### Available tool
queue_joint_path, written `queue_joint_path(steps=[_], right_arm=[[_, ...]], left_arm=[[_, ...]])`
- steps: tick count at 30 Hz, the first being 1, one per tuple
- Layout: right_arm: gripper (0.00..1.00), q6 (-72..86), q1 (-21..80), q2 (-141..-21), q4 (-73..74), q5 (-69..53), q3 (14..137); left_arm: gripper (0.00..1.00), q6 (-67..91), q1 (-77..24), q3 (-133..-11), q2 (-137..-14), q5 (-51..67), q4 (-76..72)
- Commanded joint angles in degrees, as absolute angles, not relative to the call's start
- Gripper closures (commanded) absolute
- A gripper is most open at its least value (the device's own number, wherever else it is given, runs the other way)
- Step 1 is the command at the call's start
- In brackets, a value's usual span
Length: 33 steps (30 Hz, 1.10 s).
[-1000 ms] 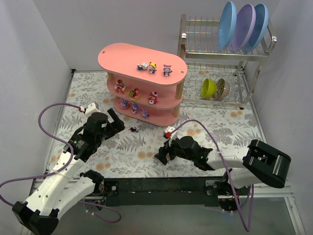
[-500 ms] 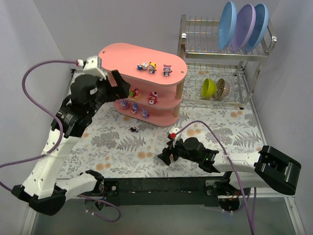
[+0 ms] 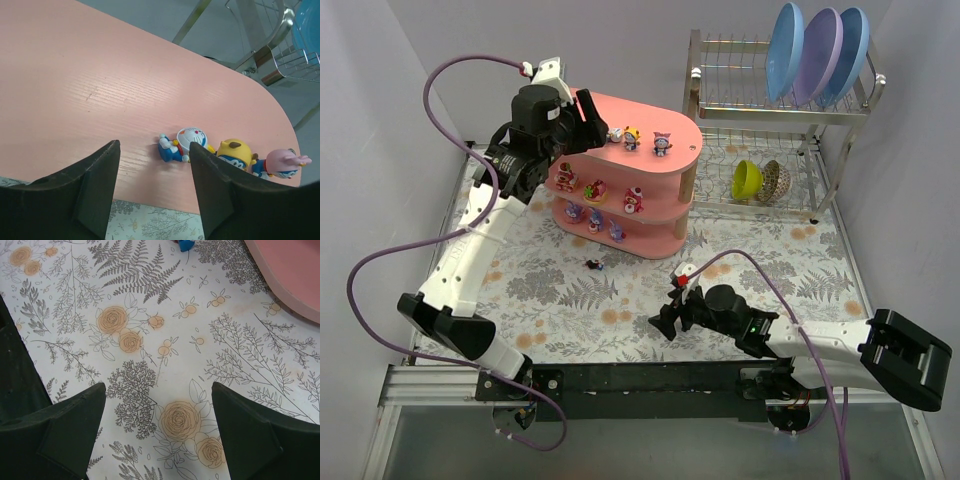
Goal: Place and organize the plastic toys onto the shelf
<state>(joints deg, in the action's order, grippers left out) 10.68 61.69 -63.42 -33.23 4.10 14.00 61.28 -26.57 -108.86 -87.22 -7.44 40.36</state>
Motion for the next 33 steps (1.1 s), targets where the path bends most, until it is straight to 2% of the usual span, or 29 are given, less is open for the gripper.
queue_joint_path(steps=[1,4,14,22,33], right_arm=[[0.07,10.28,62.05,-61.44,-34.28,5.80,13.01],[0.07,10.20,62.05,-61.00,-34.10,6.24,12.92],[0.07,10.28,62.05,-61.35,-34.37,6.06,13.01],[0.07,10.28,62.14,-61.52,-34.37,6.06,12.83],[0.06,10.28,62.05,-61.44,-34.45,6.15,12.74]], left_arm=[[0.46,64.33,-26.19,-109.96,-85.87,-10.71,39.64],[0.53,64.34,-26.19,-109.16,-85.52,-10.64,37.71],[0.55,65.21,-26.19,-109.34,-87.36,-10.02,36.48],[0.64,65.83,-26.19,-109.07,-88.50,-9.23,36.39],[0.69,66.53,-26.19,-108.99,-89.65,-8.17,36.30]])
